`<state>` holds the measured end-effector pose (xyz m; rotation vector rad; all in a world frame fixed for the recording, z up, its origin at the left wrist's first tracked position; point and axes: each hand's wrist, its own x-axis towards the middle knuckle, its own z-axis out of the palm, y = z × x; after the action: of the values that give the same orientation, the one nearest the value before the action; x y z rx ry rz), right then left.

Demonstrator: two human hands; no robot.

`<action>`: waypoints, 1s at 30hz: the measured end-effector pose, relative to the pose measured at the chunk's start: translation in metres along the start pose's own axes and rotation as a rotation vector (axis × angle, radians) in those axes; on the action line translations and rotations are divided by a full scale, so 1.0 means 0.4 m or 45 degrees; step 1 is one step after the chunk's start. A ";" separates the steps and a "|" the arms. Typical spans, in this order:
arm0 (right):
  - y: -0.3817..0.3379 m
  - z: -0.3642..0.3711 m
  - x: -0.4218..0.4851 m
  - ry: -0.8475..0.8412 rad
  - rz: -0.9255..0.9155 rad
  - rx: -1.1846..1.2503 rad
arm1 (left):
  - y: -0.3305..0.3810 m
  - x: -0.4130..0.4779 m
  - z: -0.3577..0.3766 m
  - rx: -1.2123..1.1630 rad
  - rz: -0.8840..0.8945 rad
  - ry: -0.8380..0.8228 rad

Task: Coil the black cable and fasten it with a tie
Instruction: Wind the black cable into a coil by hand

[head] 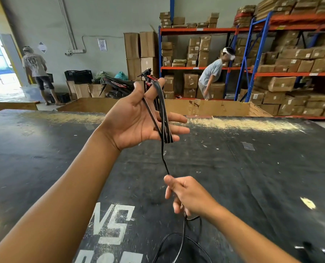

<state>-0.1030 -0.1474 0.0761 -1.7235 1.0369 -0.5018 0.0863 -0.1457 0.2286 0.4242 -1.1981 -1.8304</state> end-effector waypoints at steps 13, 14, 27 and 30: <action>-0.207 -0.268 0.084 0.204 -0.305 -0.440 | -0.114 -0.070 0.037 0.296 -0.549 -0.111; -0.226 -0.280 0.080 0.191 -0.311 -0.497 | -0.120 -0.070 0.031 0.310 -0.579 -0.083; -0.324 -0.230 0.004 0.299 -0.441 -0.584 | -0.124 -0.027 -0.072 0.456 -0.485 0.454; -0.311 -0.195 -0.019 0.209 -0.359 -0.425 | -0.088 -0.006 -0.084 0.416 -0.403 0.581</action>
<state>-0.1143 -0.1702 0.2211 -2.1721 1.0414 -0.6874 0.0931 -0.1575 0.1819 1.2057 -1.1484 -1.6621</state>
